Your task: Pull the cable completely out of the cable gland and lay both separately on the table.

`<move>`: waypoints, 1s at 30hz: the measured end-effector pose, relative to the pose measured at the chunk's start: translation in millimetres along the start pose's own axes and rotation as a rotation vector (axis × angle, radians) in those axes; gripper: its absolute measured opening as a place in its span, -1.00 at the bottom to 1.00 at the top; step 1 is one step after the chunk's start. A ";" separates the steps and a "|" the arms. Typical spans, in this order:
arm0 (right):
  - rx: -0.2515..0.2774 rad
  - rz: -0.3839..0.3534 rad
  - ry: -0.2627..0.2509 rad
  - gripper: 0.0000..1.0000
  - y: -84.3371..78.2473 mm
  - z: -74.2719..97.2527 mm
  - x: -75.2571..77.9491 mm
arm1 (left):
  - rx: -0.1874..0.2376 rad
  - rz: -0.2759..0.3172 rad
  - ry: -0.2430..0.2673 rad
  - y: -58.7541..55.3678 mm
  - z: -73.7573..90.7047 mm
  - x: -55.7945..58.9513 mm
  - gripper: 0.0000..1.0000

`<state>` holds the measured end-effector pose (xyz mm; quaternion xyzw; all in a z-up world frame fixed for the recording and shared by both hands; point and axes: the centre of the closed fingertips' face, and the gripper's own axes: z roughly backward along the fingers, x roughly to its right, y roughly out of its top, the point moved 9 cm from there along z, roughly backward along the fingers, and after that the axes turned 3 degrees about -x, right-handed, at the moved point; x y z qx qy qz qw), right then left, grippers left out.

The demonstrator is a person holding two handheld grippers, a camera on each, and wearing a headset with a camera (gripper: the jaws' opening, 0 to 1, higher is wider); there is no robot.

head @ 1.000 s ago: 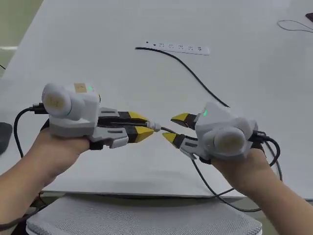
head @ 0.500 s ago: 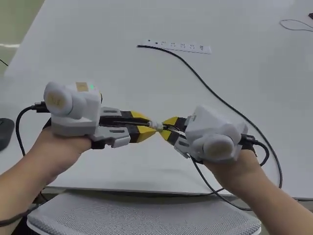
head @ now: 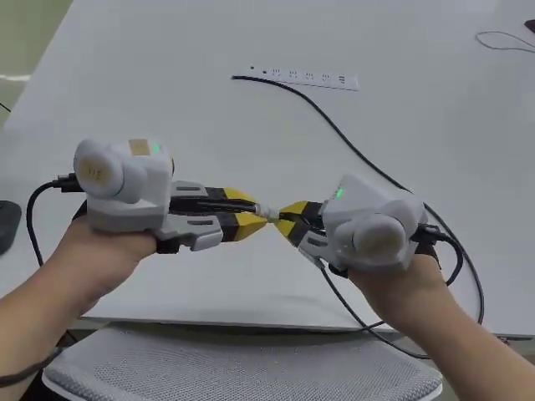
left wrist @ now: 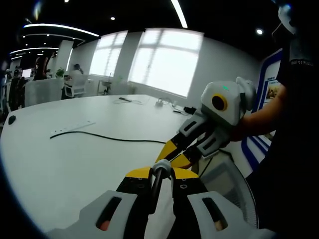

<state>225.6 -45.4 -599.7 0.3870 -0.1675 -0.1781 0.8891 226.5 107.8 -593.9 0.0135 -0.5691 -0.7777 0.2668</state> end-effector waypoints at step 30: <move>-0.055 -0.348 -0.061 -1.00 -52.0 12.5 30.6 | 0.013 -0.007 -0.002 7.3 -3.4 -7.1 -0.71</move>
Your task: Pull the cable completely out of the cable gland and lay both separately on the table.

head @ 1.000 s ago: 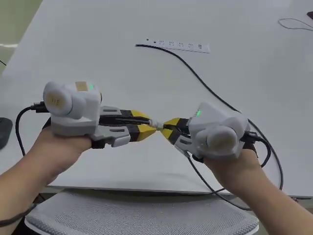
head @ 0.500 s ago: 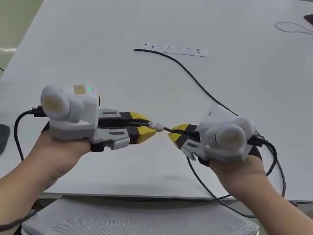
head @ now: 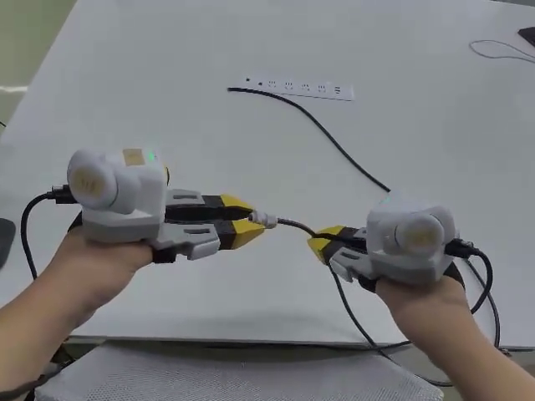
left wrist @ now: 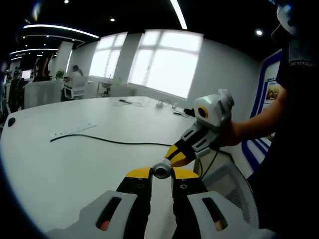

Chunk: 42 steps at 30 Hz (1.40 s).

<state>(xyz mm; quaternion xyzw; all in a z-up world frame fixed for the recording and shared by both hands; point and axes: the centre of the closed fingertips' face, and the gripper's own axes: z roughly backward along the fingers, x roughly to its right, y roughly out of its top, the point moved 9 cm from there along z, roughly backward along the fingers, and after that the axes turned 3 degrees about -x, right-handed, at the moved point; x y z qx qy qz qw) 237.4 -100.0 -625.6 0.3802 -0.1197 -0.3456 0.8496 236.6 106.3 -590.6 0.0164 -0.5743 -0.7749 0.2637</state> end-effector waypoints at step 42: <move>-0.057 0.049 0.013 -1.00 13.5 -13.4 18.1 | 0.039 0.046 0.037 -25.9 10.2 -21.3 -0.70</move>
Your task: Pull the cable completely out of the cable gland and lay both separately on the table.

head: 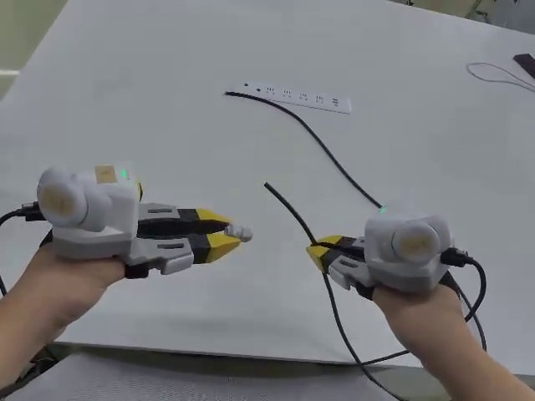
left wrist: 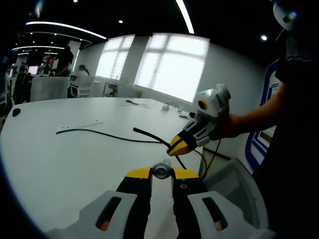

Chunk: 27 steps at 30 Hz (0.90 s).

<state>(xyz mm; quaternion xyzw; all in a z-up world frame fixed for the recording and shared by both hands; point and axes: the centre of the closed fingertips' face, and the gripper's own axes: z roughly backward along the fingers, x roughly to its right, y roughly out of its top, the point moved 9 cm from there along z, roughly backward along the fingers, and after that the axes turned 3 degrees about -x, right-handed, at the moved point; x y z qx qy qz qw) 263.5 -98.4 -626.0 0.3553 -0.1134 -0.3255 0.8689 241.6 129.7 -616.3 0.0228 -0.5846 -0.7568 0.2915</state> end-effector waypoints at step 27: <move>-0.093 0.175 0.105 -1.00 49.5 -85.8 -4.2 | -0.042 0.039 0.053 -59.9 12.7 -18.4 -0.70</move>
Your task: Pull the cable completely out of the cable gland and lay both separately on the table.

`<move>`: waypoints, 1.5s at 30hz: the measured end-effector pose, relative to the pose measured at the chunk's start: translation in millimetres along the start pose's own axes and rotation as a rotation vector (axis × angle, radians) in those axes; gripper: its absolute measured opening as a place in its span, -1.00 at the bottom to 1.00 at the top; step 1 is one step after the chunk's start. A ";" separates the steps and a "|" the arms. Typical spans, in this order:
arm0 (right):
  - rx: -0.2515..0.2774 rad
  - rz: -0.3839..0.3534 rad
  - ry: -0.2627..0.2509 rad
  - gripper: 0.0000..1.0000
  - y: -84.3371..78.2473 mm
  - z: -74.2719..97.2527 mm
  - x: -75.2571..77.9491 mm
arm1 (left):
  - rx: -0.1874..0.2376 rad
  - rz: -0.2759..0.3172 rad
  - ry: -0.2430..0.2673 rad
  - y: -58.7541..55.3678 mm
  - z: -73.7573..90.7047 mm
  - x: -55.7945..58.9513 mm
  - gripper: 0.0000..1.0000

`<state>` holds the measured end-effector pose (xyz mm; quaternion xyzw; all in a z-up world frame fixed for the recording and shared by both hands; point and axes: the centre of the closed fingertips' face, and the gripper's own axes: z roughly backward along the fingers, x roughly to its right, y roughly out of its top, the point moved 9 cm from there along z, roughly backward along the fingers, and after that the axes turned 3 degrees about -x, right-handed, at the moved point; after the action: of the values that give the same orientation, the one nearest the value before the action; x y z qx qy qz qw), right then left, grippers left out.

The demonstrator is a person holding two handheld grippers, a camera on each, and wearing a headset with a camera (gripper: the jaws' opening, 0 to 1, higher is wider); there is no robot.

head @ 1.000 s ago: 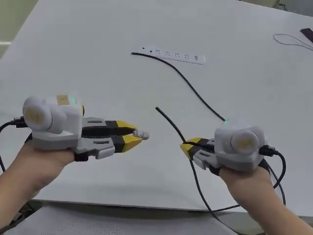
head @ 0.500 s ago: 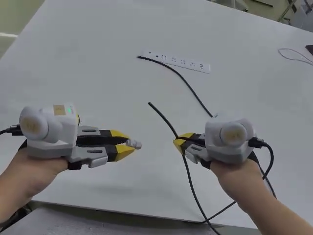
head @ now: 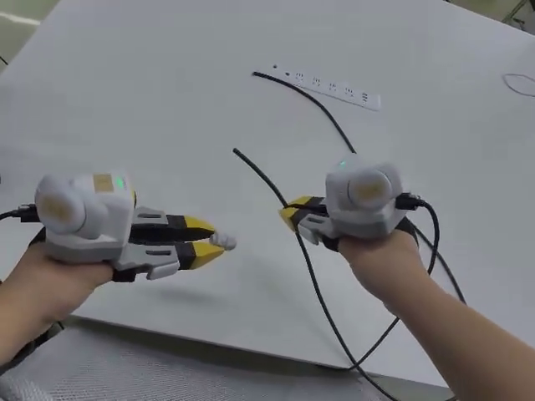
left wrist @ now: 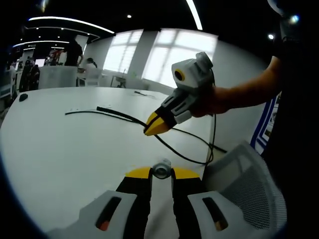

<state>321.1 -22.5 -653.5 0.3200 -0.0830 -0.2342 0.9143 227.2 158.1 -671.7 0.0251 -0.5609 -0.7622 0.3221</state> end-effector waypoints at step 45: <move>-0.138 0.385 0.206 -1.00 22.3 -118.3 -51.9 | -0.096 0.023 0.002 -74.1 -7.4 -43.7 -0.69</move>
<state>319.6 82.3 -732.2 0.2573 -0.0322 -0.0267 0.9654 230.5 186.8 -753.2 0.0041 -0.5236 -0.7845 0.3322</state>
